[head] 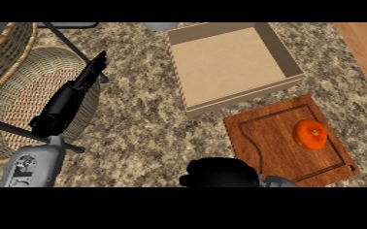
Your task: Pick the bell pepper from the cutting board and place it in the cardboard box
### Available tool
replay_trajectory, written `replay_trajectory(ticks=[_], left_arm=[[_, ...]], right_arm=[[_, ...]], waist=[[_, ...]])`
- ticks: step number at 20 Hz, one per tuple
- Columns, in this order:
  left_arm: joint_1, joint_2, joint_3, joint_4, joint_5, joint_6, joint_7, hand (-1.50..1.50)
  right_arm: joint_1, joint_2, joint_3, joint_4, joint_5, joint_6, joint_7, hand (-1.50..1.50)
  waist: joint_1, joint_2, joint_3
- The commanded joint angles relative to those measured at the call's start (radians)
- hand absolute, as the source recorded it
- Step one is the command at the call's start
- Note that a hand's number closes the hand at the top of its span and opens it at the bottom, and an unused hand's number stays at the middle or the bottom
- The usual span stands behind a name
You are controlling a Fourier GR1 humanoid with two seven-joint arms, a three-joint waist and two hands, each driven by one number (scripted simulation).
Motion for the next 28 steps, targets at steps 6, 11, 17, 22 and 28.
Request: replay_trajectory(ticks=[6, 11, 17, 22, 28], left_arm=[[0.021, -0.009, 0.004, -0.001, -0.006, 0.005, -0.004, 0.00], [0.019, 0.014, 0.032, 0.003, 0.006, -0.005, -0.021, 0.00], [0.007, -0.023, -0.009, -0.009, -0.026, 0.015, -0.004, 0.00], [-0.013, -0.029, -0.007, 0.009, -0.017, 0.005, -0.010, 0.00], [-0.046, 0.017, 0.024, 0.004, 0.021, -0.047, 0.021, 0.00]], right_arm=[[-0.002, 0.061, -0.286, -0.244, -0.267, 0.173, 0.102, 1.50], [-0.111, 0.182, -0.496, -0.167, -0.406, 0.282, 0.355, 1.50], [-0.399, 0.267, -0.653, 0.087, -0.413, 0.268, 0.520, 1.50], [-0.626, 0.207, -0.743, 0.405, -0.355, 0.177, 0.438, 1.50], [-0.741, 0.068, -0.679, 0.694, -0.213, 0.185, 0.319, 1.50]], waist=[[-0.026, -0.003, -0.001], [-0.017, -0.001, -0.002], [0.000, 0.003, -0.001], [0.009, 0.007, -0.001], [0.030, 0.014, -0.001]])
